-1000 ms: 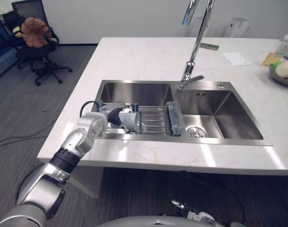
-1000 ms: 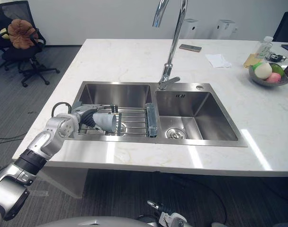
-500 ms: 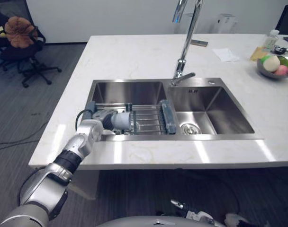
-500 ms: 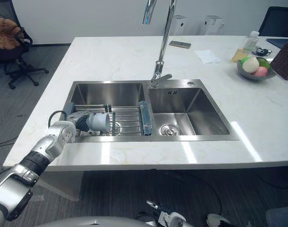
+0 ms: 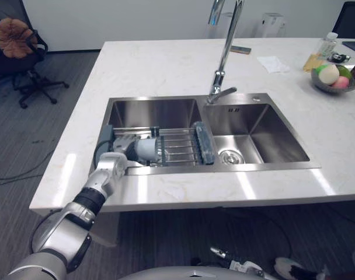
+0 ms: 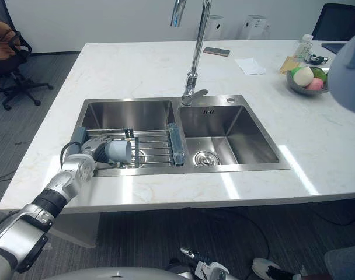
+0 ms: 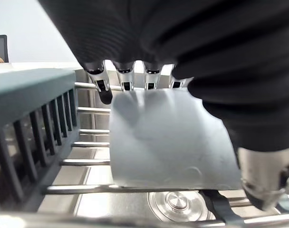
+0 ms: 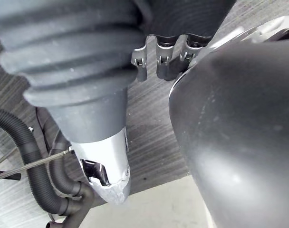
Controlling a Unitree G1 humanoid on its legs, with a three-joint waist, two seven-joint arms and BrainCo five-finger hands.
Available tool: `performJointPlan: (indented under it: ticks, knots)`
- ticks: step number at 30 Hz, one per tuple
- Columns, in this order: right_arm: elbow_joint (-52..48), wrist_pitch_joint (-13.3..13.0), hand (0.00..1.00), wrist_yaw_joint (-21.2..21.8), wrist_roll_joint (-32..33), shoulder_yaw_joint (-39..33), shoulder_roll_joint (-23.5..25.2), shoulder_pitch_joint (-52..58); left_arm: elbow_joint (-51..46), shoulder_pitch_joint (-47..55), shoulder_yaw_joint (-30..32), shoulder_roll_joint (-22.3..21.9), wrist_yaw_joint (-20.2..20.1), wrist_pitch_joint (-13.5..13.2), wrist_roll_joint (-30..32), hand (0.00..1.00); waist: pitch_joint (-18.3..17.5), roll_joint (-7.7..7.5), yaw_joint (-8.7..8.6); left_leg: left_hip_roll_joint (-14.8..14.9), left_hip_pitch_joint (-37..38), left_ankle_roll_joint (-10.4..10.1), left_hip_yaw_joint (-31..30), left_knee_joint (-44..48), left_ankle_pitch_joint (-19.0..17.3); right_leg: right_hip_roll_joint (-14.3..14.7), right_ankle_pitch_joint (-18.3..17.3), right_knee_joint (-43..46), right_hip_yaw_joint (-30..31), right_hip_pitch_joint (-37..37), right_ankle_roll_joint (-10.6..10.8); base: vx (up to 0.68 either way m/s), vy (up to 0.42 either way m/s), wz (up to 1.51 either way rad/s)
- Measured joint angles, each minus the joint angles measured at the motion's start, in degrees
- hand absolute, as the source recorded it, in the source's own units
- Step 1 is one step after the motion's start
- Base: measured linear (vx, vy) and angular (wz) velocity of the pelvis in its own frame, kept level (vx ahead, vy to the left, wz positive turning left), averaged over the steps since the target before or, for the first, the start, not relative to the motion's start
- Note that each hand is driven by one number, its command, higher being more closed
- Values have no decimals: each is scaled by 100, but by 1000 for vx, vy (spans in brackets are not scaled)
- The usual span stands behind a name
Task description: Walk over to the sink, pick up the cup, carry it to the dishwasher, place the cup inside the dishwasher, then close the dishwasher door
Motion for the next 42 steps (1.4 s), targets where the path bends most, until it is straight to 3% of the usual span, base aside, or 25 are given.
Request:
performJointPlan:
  ticks: [9,16,17,32,42]
  knots:
    - [28,10,0,34,-4,-27,-2,1,185,-1,6,-43,43,-202,179,0,9,16,-60,3,37,-17,108,0,-30,15,22,-51,136,-8,-13,-16,-5,-5]
    - [28,23,0,160,-188,-88,-14,1,341,-53,116,-97,-204,-9,167,0,4,49,-110,4,53,-18,156,0,-33,23,67,-117,173,5,-21,-14,-10,-3]
    - [28,26,0,165,-205,-88,-14,2,377,-58,167,-102,-223,-23,171,100,4,49,-114,6,57,-19,163,0,-34,25,69,-126,179,4,-24,-33,-19,-3]
    - [27,167,0,263,-220,-99,-78,0,635,-118,406,-193,-357,-75,-57,100,-13,76,-118,6,84,-21,175,-1,-51,28,73,-138,199,15,-22,-17,-9,-1]
    - [28,246,0,262,-218,-89,-114,-18,688,-112,449,-197,-90,-288,-394,100,-16,79,-103,6,84,-21,130,-1,-50,28,83,-138,157,36,-7,0,0,0]
